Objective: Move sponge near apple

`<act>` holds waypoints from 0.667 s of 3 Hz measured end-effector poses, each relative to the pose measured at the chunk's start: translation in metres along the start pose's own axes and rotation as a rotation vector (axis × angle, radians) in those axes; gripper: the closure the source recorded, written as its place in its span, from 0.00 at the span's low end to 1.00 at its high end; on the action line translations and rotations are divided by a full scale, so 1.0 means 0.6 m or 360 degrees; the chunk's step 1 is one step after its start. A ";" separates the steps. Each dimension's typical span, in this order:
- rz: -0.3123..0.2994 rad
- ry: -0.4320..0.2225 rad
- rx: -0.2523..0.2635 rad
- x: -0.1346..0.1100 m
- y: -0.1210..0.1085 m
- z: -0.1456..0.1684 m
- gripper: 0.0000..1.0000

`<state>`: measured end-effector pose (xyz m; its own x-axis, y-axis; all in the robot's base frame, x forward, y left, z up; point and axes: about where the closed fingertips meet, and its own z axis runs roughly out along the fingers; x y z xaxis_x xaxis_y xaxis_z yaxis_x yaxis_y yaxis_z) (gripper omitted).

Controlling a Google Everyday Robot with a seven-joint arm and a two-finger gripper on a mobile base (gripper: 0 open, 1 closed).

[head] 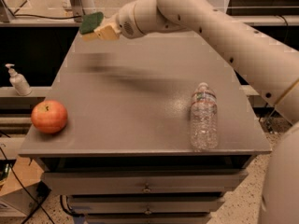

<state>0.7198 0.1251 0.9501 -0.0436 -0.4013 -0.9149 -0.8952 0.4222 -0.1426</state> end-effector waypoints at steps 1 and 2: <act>0.0020 0.0079 -0.0044 0.048 0.028 0.008 1.00; 0.0018 0.0082 -0.0062 0.046 0.031 0.013 1.00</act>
Offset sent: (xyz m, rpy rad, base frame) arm -0.0152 -0.0027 -0.0306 -0.0388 0.0428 0.0105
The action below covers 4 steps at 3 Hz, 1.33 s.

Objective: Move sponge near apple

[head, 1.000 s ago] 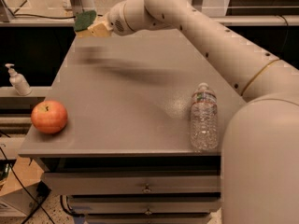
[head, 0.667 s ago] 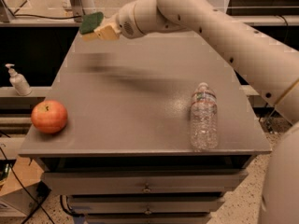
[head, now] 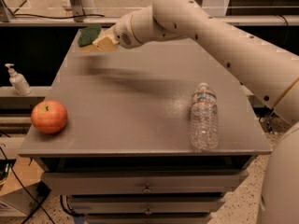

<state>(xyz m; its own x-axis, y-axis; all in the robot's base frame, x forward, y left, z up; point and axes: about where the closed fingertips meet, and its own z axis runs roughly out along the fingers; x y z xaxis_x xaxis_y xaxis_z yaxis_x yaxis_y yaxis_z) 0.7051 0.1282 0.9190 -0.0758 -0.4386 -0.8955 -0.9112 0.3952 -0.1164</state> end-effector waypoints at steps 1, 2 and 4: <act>-0.0062 0.0093 -0.0078 0.009 0.029 -0.001 1.00; -0.0157 0.0187 -0.0208 0.035 0.100 -0.020 1.00; -0.0194 0.0271 -0.0503 0.112 0.246 -0.066 0.82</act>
Offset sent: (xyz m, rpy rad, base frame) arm -0.1280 -0.0056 -0.0538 -0.2290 0.0588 0.2601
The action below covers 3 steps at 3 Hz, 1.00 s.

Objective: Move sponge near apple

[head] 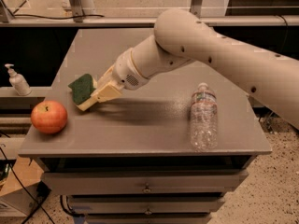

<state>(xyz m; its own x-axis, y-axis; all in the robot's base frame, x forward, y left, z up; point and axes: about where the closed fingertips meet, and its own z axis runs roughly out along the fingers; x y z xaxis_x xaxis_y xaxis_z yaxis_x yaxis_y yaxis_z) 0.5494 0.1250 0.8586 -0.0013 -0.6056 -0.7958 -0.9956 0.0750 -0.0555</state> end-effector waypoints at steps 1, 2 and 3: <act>0.0005 -0.0001 -0.0064 0.013 0.048 -0.003 0.59; 0.0002 0.0004 -0.0075 0.018 0.077 -0.009 0.36; 0.0009 0.0010 -0.0020 0.019 0.091 -0.019 0.13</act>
Offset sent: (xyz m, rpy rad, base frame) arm -0.0649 -0.0146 -0.0070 -0.0048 0.0276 0.0320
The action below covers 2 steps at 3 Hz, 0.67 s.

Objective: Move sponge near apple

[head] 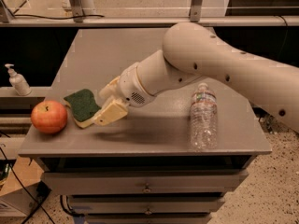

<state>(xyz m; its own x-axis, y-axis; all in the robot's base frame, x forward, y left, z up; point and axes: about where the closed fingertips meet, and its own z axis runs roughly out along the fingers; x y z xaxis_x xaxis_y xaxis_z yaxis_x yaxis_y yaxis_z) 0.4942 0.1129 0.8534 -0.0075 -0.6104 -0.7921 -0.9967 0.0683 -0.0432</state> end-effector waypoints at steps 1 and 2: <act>-0.0003 0.0001 -0.0001 -0.001 0.002 0.001 0.00; -0.0003 0.0002 -0.0001 -0.001 0.002 0.001 0.00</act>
Offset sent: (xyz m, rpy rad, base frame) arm -0.0009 0.0009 0.0001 -0.0011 -0.0011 0.0016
